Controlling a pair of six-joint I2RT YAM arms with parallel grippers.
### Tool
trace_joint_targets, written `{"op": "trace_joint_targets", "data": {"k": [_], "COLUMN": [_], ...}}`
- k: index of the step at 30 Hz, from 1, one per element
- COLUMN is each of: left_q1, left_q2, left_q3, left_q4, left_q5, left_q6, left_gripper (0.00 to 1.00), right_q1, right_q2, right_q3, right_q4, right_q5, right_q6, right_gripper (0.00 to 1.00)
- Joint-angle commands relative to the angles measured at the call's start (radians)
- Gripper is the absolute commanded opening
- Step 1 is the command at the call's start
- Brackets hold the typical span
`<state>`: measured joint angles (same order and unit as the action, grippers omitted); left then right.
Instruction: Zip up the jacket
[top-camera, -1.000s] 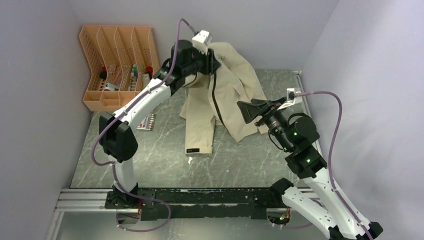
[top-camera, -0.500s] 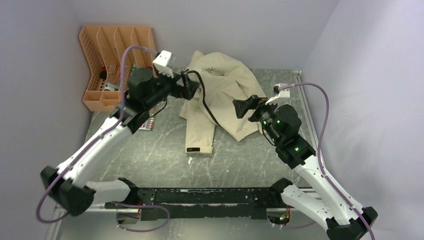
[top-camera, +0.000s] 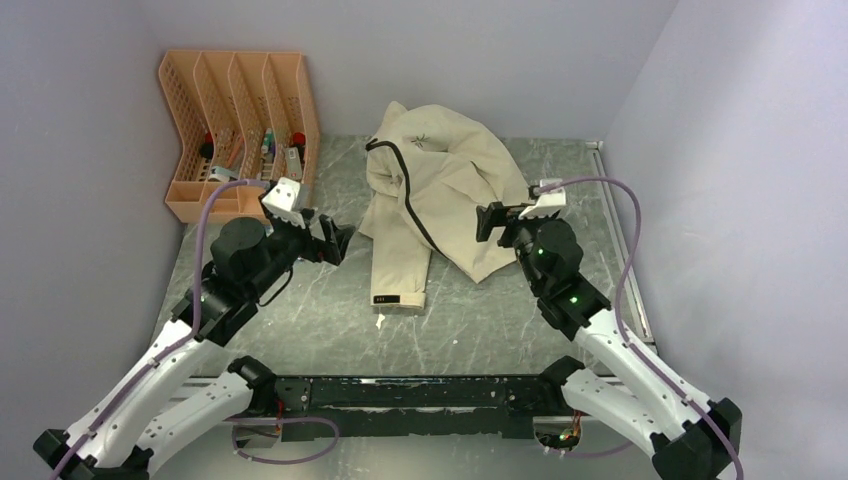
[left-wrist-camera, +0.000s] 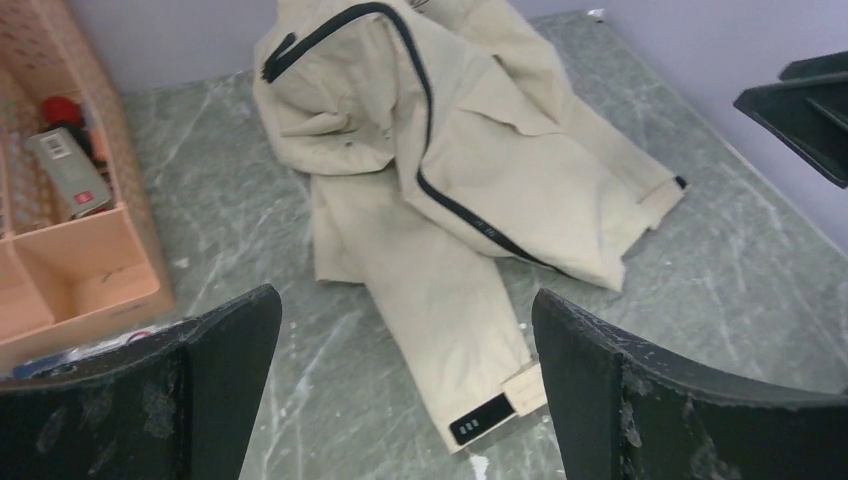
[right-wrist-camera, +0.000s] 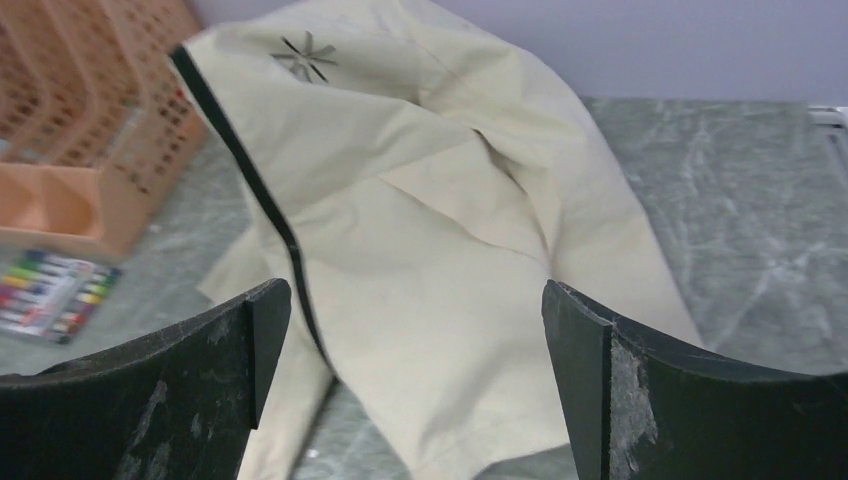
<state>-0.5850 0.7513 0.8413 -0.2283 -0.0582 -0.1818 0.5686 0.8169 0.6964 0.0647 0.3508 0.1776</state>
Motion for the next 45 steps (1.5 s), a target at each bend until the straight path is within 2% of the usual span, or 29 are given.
{"op": "trace_joint_targets", "data": {"k": [1,5,8,11,13,17,20,22,25,32,35,38,39,42,44,45], "left_q1": [0.004,0.004,0.007,0.039,0.082,0.221,0.327,0.394,0.457,0.564,0.582,0.62,0.641,0.654,0.673,0.68], "left_q2": [-0.005,-0.005,-0.009,-0.012,-0.014,0.015,0.04,0.104,0.201,0.446,0.575,0.68,0.698,0.815,0.784,0.809], "left_q3": [-0.039,-0.129,-0.218,-0.29,-0.328,-0.395,-0.446,-0.454,-0.471,-0.566,-0.579,-0.562,-0.559,-0.637,-0.597,-0.606], "left_q4": [-0.056,-0.006,0.087,0.17,0.218,0.309,0.391,0.45,0.562,0.993,1.173,1.278,1.296,1.548,1.413,1.477], "left_q5": [-0.163,-0.23,-0.292,-0.286,-0.312,-0.266,-0.217,-0.175,-0.148,-0.122,-0.02,0.044,0.073,0.091,0.129,0.145], "left_q6": [0.028,0.036,0.065,0.154,0.164,0.139,0.114,0.145,0.158,0.224,0.228,0.237,0.224,0.223,0.216,0.212], "left_gripper": [1.0,1.0,0.96,0.94,0.93,0.93,0.93,0.93,0.93,0.93,0.93,0.93,0.93,0.93,0.93,0.93], "right_q1": [-0.008,-0.046,-0.133,-0.205,-0.223,-0.264,-0.299,-0.317,-0.332,-0.345,-0.363,-0.377,-0.381,-0.389,-0.39,-0.389], "right_q2": [0.038,0.089,0.116,0.166,0.225,0.335,0.405,0.503,0.538,0.695,0.685,0.755,0.732,0.745,0.739,0.748], "right_q3": [-0.069,-0.144,-0.213,-0.281,-0.321,-0.396,-0.458,-0.481,-0.468,-0.498,-0.496,-0.514,-0.495,-0.484,-0.483,-0.489], "right_q4": [0.15,0.228,0.281,0.39,0.477,0.663,0.797,0.914,0.969,1.213,1.176,1.289,1.201,1.204,1.193,1.229], "right_q5": [0.112,0.214,0.186,0.16,0.197,0.239,0.175,0.152,0.074,0.041,0.033,0.032,0.02,0.004,0.007,0.011], "right_q6": [-0.156,-0.204,-0.183,-0.132,-0.132,-0.144,-0.169,-0.185,-0.207,-0.265,-0.22,-0.231,-0.211,-0.224,-0.216,-0.221], "right_gripper": [0.99,0.99,1.0,0.99,0.99,0.99,0.99,1.0,0.99,0.99,1.0,1.0,0.99,0.99,0.99,0.99]}}
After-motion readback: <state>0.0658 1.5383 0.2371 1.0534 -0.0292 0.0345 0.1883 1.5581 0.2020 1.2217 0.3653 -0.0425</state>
